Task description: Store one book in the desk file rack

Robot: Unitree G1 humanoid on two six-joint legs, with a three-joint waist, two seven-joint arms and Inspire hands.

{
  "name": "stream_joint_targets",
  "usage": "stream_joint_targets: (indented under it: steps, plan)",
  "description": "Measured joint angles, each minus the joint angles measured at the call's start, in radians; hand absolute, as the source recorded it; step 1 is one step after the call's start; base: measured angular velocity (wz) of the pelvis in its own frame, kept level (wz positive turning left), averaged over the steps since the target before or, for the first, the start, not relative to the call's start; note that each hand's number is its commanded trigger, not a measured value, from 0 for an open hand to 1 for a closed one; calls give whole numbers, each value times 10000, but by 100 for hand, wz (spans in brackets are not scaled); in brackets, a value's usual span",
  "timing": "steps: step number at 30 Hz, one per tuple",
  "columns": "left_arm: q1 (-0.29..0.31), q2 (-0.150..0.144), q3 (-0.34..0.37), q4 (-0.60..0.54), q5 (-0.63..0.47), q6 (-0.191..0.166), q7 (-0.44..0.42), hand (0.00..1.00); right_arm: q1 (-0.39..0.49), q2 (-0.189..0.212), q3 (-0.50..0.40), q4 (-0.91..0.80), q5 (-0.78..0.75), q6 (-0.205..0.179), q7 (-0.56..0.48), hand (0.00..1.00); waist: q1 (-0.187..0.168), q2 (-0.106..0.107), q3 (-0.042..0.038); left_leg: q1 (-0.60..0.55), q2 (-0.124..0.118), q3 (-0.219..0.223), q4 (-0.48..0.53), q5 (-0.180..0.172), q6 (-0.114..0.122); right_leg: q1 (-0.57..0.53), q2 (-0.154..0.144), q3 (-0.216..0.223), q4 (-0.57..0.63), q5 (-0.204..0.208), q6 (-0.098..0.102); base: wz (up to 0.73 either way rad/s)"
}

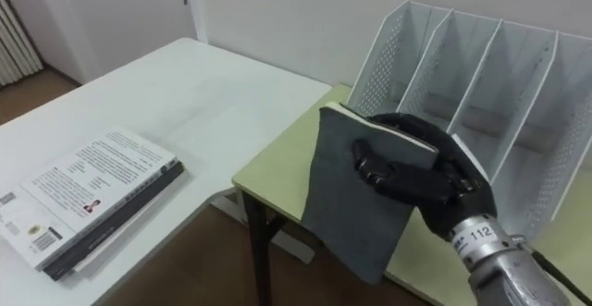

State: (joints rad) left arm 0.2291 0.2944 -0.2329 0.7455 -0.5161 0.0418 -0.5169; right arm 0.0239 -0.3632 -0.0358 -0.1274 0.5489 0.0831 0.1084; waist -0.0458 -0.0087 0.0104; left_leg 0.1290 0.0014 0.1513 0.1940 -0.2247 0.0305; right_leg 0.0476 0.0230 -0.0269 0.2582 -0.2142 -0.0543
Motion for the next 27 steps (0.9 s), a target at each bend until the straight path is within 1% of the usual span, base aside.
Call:
stream_joint_targets:
  steps: [2,3,4,5,6,7,8,10,11,12,13,14,16,18,20,22,24,26,27]
  plan:
    - [-25,-106,28,615,87,-90,137,0,-255,183,-139,-282,-469,-32,-584,100,-39,-70,-22,-156,-17,7,9,0,0,-165,5,11,9,1,3,-2]
    - [-33,-146,44,752,92,-119,138,0,-254,193,-194,-444,-655,-32,-752,100,-15,-99,-14,-180,-63,8,8,0,0,-194,6,11,12,2,2,0]
    - [-36,-267,109,1085,91,-241,138,0,-265,199,-294,-808,-1157,-32,-1050,100,9,-144,-33,-225,-67,13,7,1,0,-248,16,36,24,1,2,0]
    - [-41,-426,308,1465,77,-446,157,0,-456,202,-346,-1078,-1656,-34,-1320,100,-12,-169,-33,-227,-68,13,1,1,1,-247,67,37,17,3,2,0]
    - [-54,-453,358,1586,68,-498,176,0,-576,201,-366,-1174,-1812,-37,-1456,100,-20,-189,-38,-223,-68,12,1,1,1,-241,70,40,13,4,2,-4]
    - [-61,-463,358,1823,65,-586,235,0,-876,202,-403,-1277,-2044,-84,-1742,100,-46,-239,-36,-173,-67,13,-1,1,1,-199,84,78,-2,6,0,-5]
    - [-60,-479,356,2035,66,-674,356,0,-1089,205,-514,-1339,-2051,-185,-1993,100,-42,-312,-30,-97,-63,13,-2,1,1,-108,93,88,-38,7,-2,-3]
    - [-96,-515,358,2378,69,-851,569,0,-1334,228,-692,-1417,-2098,-329,-2362,100,-34,-411,-74,-29,-55,12,-1,0,0,-21,102,87,-71,8,-5,0]
    - [-87,-549,387,2628,79,-905,723,0,-1431,231,-814,-1542,-2212,-382,-2619,100,-31,-449,-78,12,-53,13,-1,0,1,77,104,79,-175,13,-10,0]
    - [-72,-570,436,2722,81,-904,785,0,-1463,231,-891,-1640,-2301,-404,-2735,100,-24,-460,-93,12,-49,20,-1,0,0,90,111,86,-202,23,-8,0]
    - [-31,-586,537,2859,77,-909,893,0,-1576,231,-992,-1718,-2418,-515,-2963,100,-22,-471,-96,12,-40,42,-1,-1,0,94,118,95,-221,36,-9,0]
    - [-26,-594,614,3005,83,-909,1038,0,-1677,231,-1075,-1722,-2527,-678,-3265,100,-6,-475,-96,10,-29,66,-5,-2,-1,100,122,87,-247,55,-10,0]
    - [39,-625,733,3078,94,-909,1215,0,-1722,231,-1165,-1722,-2842,-804,-3713,100,-6,-446,-89,11,-6,75,-10,-2,-1,179,137,46,-390,133,-11,4]
    - [47,-656,747,3088,180,-909,1344,0,-1722,231,-1172,-1716,-3276,-817,-4092,100,-9,-418,-75,11,3,74,-16,-2,-1,205,135,-16,-406,143,-13,9]
    - [30,-757,946,3176,479,-912,1417,0,-1753,231,-1248,-1705,-3783,-817,-4486,100,6,-365,-66,10,2,73,-36,-2,-2,191,146,-24,-378,143,-14,5]
    - [30,-830,1044,3358,473,-936,1438,0,-1791,231,-1356,-1685,-4012,-826,-4867,100,59,-323,-89,15,2,74,-36,-2,-2,200,150,-38,-375,143,-14,4]
    - [26,-890,1194,3501,475,-983,1457,0,-1893,231,-1538,-1673,-4035,-841,-5376,100,112,-364,-67,13,4,73,-36,-1,-3,200,149,-73,-365,143,-14,4]
    - [-22,-962,1364,3712,481,-1130,1547,0,-2259,230,-1830,-1551,-4050,-881,-6088,100,149,-420,-67,10,4,73,-37,3,-9,203,147,-109,-366,142,-14,5]
    - [-23,-974,1393,3727,481,-1145,1562,0,-2374,229,-1913,-1547,-4050,-881,-6268,100,162,-423,-68,10,4,72,-36,3,-10,204,146,-117,-366,142,-13,4]
